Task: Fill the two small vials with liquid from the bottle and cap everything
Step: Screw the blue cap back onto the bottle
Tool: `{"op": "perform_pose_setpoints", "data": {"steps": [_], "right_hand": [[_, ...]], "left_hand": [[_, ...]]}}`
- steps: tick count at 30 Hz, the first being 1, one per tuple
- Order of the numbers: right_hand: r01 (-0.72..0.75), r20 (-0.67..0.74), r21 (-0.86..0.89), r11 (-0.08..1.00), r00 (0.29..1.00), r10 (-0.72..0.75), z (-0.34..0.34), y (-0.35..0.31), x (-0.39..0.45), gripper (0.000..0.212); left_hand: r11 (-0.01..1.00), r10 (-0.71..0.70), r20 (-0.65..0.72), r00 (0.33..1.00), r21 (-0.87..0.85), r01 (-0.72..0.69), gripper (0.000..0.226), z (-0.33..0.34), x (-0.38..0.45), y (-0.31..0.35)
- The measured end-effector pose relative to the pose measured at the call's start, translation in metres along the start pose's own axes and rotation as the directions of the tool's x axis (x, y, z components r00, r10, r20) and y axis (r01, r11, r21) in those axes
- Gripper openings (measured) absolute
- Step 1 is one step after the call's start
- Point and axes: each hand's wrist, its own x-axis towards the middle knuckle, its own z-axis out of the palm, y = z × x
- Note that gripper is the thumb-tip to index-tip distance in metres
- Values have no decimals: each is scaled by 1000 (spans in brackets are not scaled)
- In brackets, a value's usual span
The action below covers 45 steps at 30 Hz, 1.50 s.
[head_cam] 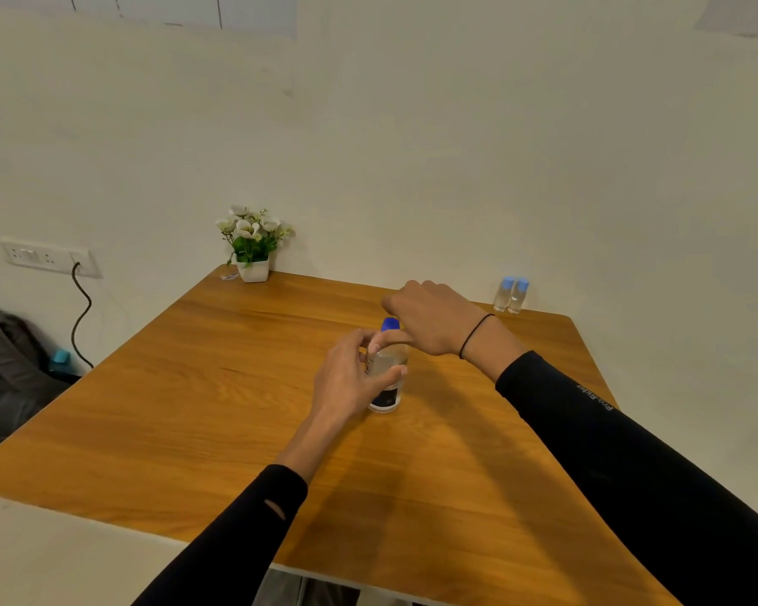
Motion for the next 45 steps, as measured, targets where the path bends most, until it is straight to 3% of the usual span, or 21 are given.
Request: {"op": "perform_pose_setpoints", "data": {"steps": [2,4,5,6,9,11,14,16,19,21,23,25,26,28,30,32,35,39,41,43,45], "right_hand": [[33,3,98,995,999,-34,3,4,-1,58],[55,56,222,973,996,-69,2,5,-2,29],[49,73,222,974,995,-66,2,4,-2,16],[29,64,183,983,997,-42,1,3,-2,15],[-24,20,15,1000,1000,24,-2,-1,-1,49],[-12,11,34,999,1000,12,0,2,1,57],[59,87,225,972,993,-81,-2,4,-1,25],[52,86,179,982,994,-68,-2,3,-2,7],[-18,30,40,999,999,17,-3,0,-3,41],[-8,2,66,998,1000,8,0,5,-2,47],[48,18,174,984,998,-52,3,6,-2,34],[75,26,156,985,996,-80,5,4,-3,12],[58,5,98,994,998,-59,5,4,-3,14],[8,-34,-13,1000,999,-8,3,4,-4,37],[16,-68,15,1000,998,-14,4,8,-5,48],[76,-36,144,987,997,-71,5,8,-6,32],[94,-11,95,991,996,-93,9,4,-6,14],[36,-43,-16,999,998,-37,5,6,-4,58],[74,-37,82,994,997,-71,6,9,-5,46],[113,-26,98,989,993,-111,7,8,-5,15],[61,-22,24,998,998,-60,4,5,-5,29]], "left_hand": [[1000,-9,-4,1000,-1,9,70,1,0,0],[1000,-17,-7,1000,4,18,73,2,1,0],[1000,-20,-4,1000,5,20,74,2,0,0],[1000,-22,0,1000,4,22,73,2,1,0],[1000,-14,5,1000,-6,14,69,1,0,0],[1000,-14,8,1000,-13,14,70,1,0,-1],[1000,-25,-2,1000,0,25,75,2,1,-1],[1000,-19,-6,1000,6,19,75,2,0,0],[1000,6,-6,1000,-12,-6,71,1,-2,-1],[1000,4,-5,1000,-7,-4,71,0,-2,-1],[1000,-7,-11,1000,1,7,74,1,-1,-1],[1000,-15,-12,1000,6,15,75,1,-1,0],[1000,-14,-11,1000,4,14,74,2,-2,0],[1000,-9,-12,1000,3,9,71,2,-2,-1],[1000,-11,-10,1000,2,11,72,2,-2,-1],[1000,-20,-11,1000,2,20,75,2,-1,-1],[1000,-12,-7,1000,12,12,76,2,-1,-1],[1000,-7,-8,1000,2,7,74,1,-1,-2],[1000,-12,-5,1000,3,12,75,2,0,-2],[1000,-18,-11,1000,8,19,76,2,0,-2],[1000,-15,-14,1000,7,15,74,3,0,-2]]}}
